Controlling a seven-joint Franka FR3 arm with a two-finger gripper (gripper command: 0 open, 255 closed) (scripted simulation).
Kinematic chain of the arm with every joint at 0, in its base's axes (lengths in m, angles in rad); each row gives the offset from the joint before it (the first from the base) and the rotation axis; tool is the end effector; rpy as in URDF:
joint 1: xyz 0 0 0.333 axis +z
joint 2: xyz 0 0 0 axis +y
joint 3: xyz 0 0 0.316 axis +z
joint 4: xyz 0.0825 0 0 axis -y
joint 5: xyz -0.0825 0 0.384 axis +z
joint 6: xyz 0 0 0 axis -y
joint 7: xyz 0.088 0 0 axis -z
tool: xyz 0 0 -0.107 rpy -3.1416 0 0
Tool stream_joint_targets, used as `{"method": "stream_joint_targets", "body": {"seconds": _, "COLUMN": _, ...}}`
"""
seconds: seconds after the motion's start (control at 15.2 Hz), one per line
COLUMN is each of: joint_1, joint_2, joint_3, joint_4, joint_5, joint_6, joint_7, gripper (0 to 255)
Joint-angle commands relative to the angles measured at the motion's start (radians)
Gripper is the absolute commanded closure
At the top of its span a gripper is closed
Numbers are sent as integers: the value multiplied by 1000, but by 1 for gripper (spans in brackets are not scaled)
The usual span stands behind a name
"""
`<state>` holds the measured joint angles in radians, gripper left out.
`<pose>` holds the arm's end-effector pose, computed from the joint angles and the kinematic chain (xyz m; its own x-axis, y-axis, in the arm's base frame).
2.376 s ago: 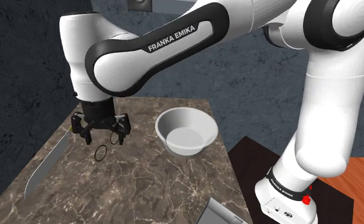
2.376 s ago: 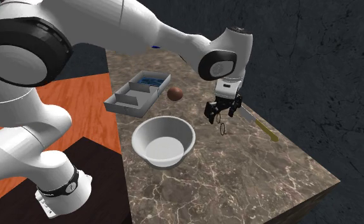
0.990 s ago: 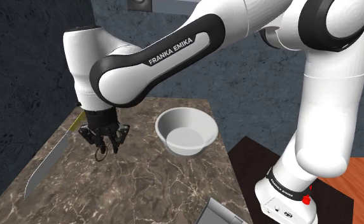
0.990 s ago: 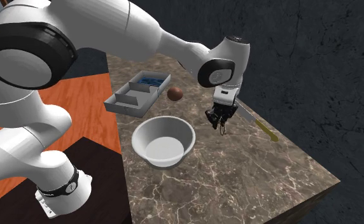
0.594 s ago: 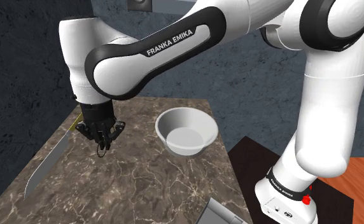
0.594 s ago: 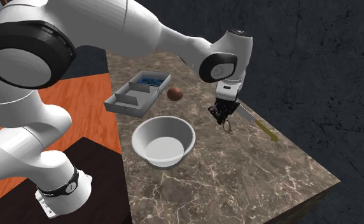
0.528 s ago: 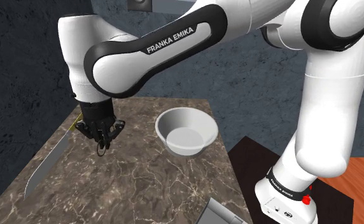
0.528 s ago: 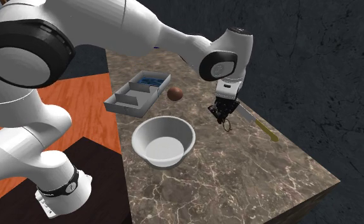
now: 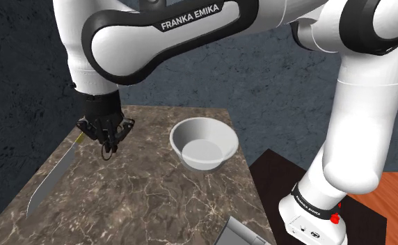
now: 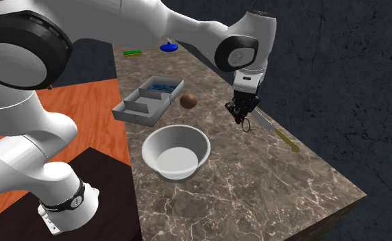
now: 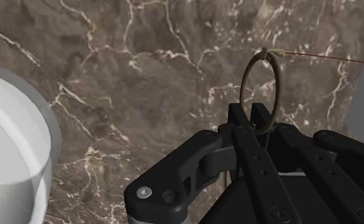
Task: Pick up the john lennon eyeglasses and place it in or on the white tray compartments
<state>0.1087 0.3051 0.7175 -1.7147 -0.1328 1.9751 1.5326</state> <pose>0.4618 0.4323 0.4488 0.7750 -0.6277 -0.0737 -0.6311 -0.7748 -0.0368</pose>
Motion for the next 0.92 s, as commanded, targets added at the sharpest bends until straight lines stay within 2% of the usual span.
{"method": "stream_joint_targets", "body": {"seconds": 0.0, "joint_1": -1, "joint_2": -5, "joint_3": 1, "joint_4": 19, "joint_5": 4, "joint_6": -23, "joint_7": -3, "gripper": 255}}
{"method": "stream_joint_targets", "body": {"seconds": 0.53, "joint_1": 0, "joint_2": -21, "joint_3": 8, "joint_4": 104, "joint_5": 18, "joint_6": -121, "joint_7": -8, "gripper": 255}}
{"method": "stream_joint_targets", "body": {"seconds": 0.86, "joint_1": -21, "joint_2": -192, "joint_3": 53, "joint_4": -88, "joint_5": 129, "joint_6": -58, "joint_7": 5, "gripper": 255}}
